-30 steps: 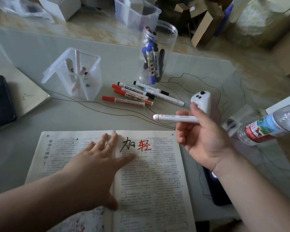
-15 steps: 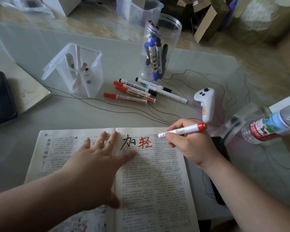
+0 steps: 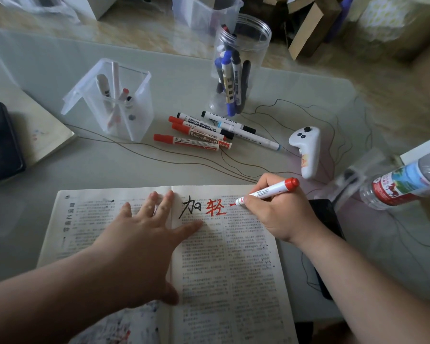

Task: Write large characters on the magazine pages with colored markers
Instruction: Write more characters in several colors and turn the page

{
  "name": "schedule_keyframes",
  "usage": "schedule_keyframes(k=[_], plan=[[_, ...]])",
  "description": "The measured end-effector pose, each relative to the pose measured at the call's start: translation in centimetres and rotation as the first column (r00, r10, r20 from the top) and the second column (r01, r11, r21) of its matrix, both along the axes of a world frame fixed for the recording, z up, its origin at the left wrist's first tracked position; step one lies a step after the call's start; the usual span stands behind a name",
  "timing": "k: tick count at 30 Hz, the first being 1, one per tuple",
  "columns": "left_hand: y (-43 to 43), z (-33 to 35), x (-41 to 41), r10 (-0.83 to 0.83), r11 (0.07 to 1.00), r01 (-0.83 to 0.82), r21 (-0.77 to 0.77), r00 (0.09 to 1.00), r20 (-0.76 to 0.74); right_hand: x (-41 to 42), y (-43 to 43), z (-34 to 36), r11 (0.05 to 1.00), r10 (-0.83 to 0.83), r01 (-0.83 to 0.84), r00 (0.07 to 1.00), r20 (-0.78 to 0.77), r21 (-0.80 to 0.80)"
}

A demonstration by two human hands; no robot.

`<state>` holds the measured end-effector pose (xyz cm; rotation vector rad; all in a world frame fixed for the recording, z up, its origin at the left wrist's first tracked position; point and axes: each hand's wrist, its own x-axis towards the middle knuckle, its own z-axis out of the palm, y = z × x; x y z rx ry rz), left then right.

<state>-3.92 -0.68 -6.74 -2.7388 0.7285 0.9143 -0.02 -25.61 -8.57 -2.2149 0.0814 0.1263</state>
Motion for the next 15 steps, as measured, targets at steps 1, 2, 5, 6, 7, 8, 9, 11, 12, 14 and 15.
schedule_keyframes(k=[1, 2, 5, 6, 7, 8, 9, 11, 12, 14, 15], plan=[[0.00, 0.00, -0.01, 0.001, 1.000, -0.001, 0.001, 1.000, -0.002, 0.09, -0.04, 0.06, 1.000, -0.029, 0.029, 1.000, 0.009, 0.000], [0.00, 0.00, -0.01, 0.004, 1.000, -0.004, 0.000, 1.000, -0.005, 0.19, -0.09, 0.07, 0.998, -0.053, 0.053, 0.999, 0.012, 0.015], [-0.06, 0.07, -0.03, 0.004, 1.000, -0.004, 0.001, 1.000, -0.006, 0.27, -0.24, -0.07, 0.994, -0.056, 0.055, 0.998, 0.013, 0.099], [-0.08, 0.11, -0.04, 0.002, 1.000, -0.002, 0.003, 1.000, -0.005, 0.26, -0.28, -0.16, 0.994, -0.045, 0.042, 0.999, 0.019, 0.104], [-0.08, 0.14, -0.06, 0.002, 1.000, -0.002, 0.004, 1.000, -0.006, 0.22, -0.29, -0.27, 0.996, -0.031, 0.028, 0.999, 0.026, 0.088], [-0.09, 0.17, -0.05, 0.002, 1.000, -0.002, 0.004, 1.000, -0.007, 0.18, -0.27, -0.33, 0.998, -0.014, 0.012, 0.999, 0.035, 0.059], [-0.10, 0.19, -0.06, 0.001, 1.000, -0.001, 0.003, 1.000, -0.009, 0.16, -0.26, -0.39, 1.000, -0.001, 0.000, 0.999, 0.043, 0.031], [-0.09, 0.21, -0.07, -0.001, 1.000, 0.001, 0.004, 1.000, -0.009, 0.22, -0.23, -0.38, 1.000, 0.001, -0.002, 1.000, 0.032, 0.020], [-0.07, 0.19, -0.08, -0.002, 1.000, 0.002, 0.004, 1.000, -0.008, 0.24, -0.20, -0.35, 0.999, -0.004, 0.003, 1.000, 0.008, 0.036], [-0.07, 0.17, -0.08, -0.001, 1.000, 0.001, 0.005, 1.000, -0.009, 0.21, -0.08, -0.14, 0.997, 0.002, 0.002, 0.999, -0.055, 0.073], [-0.07, 0.16, -0.07, 0.000, 1.000, 0.000, 0.005, 1.000, -0.011, 0.15, -0.01, -0.01, 0.996, 0.012, -0.006, 0.997, -0.076, 0.084]])
